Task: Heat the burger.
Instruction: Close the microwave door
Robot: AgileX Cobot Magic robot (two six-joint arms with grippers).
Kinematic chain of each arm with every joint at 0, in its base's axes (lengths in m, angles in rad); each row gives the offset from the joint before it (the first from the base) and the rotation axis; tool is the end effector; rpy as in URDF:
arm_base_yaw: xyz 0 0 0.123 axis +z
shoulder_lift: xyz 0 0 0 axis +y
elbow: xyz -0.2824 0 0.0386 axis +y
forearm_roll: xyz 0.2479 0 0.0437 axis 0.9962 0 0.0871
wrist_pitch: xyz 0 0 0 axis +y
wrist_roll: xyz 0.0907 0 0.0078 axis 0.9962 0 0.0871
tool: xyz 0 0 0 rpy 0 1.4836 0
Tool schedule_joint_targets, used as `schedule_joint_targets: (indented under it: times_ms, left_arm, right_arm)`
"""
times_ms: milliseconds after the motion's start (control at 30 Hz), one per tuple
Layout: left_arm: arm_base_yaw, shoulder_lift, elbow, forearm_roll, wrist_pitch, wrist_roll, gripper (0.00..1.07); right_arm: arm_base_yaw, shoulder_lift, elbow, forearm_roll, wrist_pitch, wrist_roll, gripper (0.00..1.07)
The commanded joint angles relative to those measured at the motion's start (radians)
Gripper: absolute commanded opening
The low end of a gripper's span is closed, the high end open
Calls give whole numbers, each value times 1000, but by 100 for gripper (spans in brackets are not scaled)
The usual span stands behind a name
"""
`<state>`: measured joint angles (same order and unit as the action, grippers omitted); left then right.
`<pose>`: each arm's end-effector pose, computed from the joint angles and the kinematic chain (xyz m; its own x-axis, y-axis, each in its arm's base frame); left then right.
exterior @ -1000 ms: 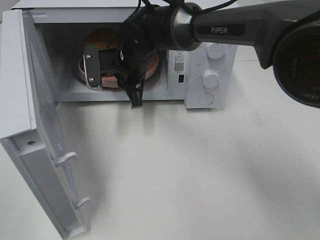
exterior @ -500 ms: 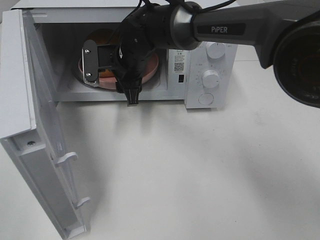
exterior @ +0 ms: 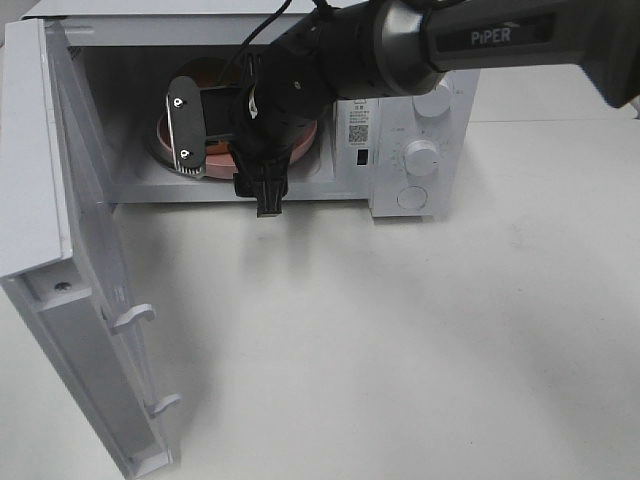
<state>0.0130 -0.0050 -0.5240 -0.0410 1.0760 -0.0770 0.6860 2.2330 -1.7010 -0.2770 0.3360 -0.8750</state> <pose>-0.0091 -0.0034 0.2826 -0.4432 -0.1020 -0.8906 -0.0235 0.9945 -0.1023 0.3959 0.3135 0.1708 0.3009 -0.9216 -0.2450 -0.7322 -0.0587 -0.6785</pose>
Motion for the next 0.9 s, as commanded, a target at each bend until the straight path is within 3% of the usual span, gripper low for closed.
schedule_joint_targets:
  times_ms: [33, 433, 900]
  left_arm:
    - [2, -16, 2, -6, -9, -1, 100]
    - [2, -16, 2, -6, -9, -1, 100]
    - [2, -16, 2, -6, -9, -1, 100]
  right_arm:
    - [4, -61, 83, -1, -63, 6, 76]
    - [4, -214, 278, -2, -139, 41, 76]
    - [4, -462, 521, 1, -132, 289, 76]
